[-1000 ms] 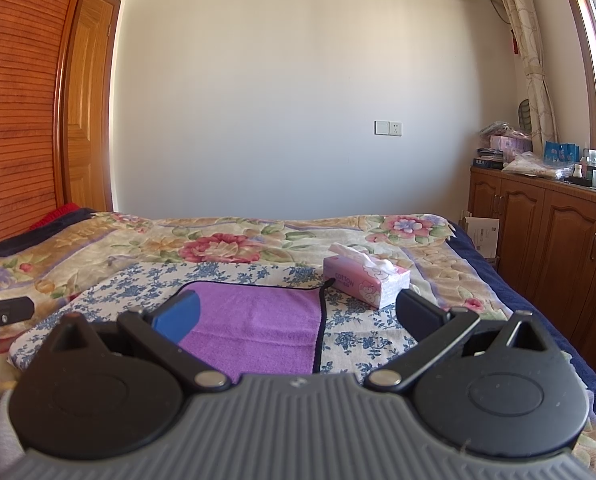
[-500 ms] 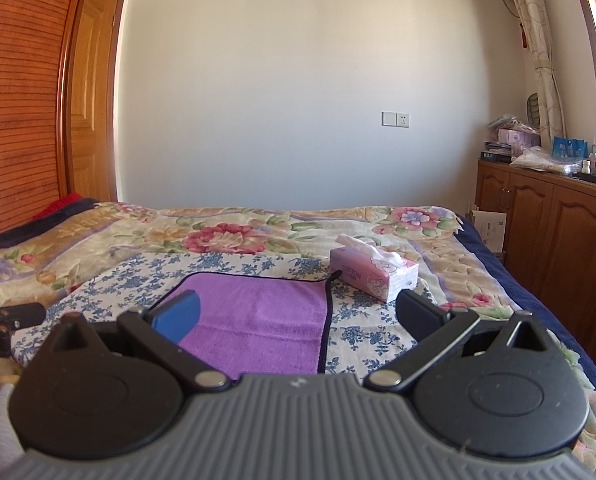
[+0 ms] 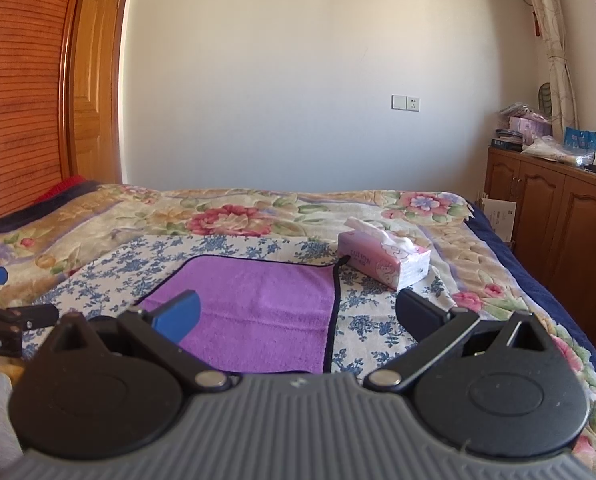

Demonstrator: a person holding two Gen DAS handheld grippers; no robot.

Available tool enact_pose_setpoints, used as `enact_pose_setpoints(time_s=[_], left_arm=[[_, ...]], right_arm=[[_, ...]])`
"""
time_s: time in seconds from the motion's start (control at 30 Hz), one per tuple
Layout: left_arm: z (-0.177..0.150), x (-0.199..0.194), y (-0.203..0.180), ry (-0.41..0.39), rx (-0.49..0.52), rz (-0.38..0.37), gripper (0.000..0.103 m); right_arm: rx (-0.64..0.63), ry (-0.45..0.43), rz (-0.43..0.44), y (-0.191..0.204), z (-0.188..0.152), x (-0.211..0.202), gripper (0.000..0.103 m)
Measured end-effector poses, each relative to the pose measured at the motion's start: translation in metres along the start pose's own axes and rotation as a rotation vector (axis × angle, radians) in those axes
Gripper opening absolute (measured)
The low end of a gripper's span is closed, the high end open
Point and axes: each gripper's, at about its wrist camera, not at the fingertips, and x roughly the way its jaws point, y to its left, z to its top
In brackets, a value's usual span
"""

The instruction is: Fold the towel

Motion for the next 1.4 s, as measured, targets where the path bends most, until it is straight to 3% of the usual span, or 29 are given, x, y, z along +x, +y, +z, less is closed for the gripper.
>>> enact_pose_setpoints(time_s=[0.5,1.23,1.4], left_arm=[[0.003,0.037,0.007,0.045,-0.021,-0.099,0.099],[0.0,0.086,0.021,0.141,-0.038,-0.126,0.094],[-0.002,0.095,0.021,0.17,-0.039,-0.163,0.084]], right_arm=[[-0.053,0.122,0.048,0.002,-0.006,0.034,0.103],[-0.099,0.327,0.118,0.004,-0.022,0.077,0.103],[-0.096,0.376,0.122,0.002,-0.026,0.086,0.103]])
